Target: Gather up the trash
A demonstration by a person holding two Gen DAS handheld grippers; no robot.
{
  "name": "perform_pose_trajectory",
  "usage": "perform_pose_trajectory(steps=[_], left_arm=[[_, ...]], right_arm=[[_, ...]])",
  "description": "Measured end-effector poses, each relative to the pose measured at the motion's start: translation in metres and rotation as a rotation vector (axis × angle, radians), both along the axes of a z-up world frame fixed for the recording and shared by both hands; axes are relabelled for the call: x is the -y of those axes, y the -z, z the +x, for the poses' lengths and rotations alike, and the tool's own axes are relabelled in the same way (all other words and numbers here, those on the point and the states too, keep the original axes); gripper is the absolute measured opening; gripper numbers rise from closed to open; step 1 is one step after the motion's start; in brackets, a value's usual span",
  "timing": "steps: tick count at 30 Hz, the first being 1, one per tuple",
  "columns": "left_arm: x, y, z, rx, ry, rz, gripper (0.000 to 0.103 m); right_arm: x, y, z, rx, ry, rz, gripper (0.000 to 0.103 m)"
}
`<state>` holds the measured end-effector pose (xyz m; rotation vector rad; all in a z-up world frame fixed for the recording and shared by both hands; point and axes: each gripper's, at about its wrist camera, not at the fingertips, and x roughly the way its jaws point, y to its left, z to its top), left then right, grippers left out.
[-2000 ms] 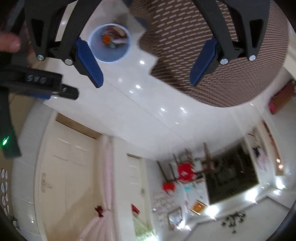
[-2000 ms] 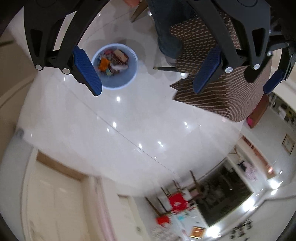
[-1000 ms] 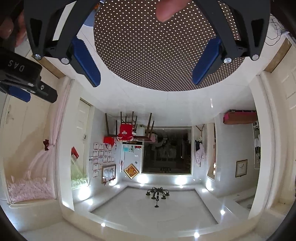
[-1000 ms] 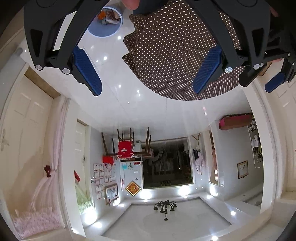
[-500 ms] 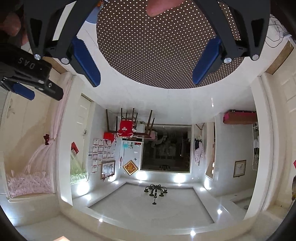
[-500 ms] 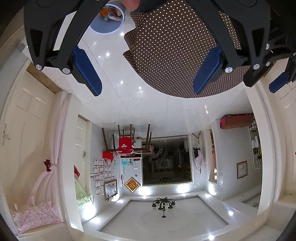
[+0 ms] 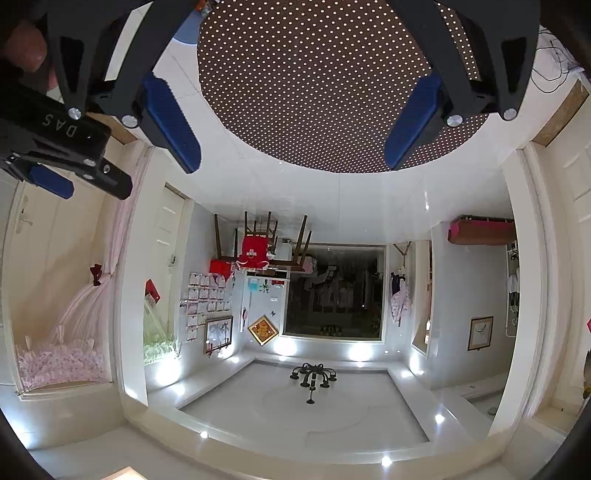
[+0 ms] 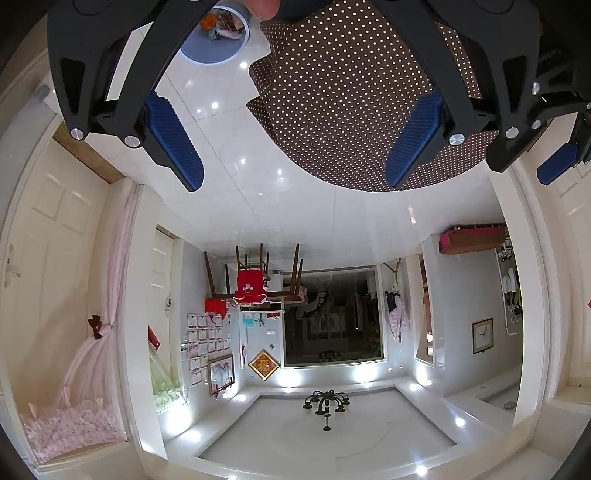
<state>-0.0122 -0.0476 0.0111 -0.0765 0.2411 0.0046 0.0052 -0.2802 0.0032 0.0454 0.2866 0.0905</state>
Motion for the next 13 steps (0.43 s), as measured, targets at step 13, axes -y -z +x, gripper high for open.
perform_pose_trajectory(steps=[13], left_arm=[[0.0023, -0.0027, -0.0015, 0.002, -0.031, 0.015, 0.098]], right_arm=[[-0.0083, -0.0010, 0.0006, -0.001, -0.012, -0.002, 0.097]])
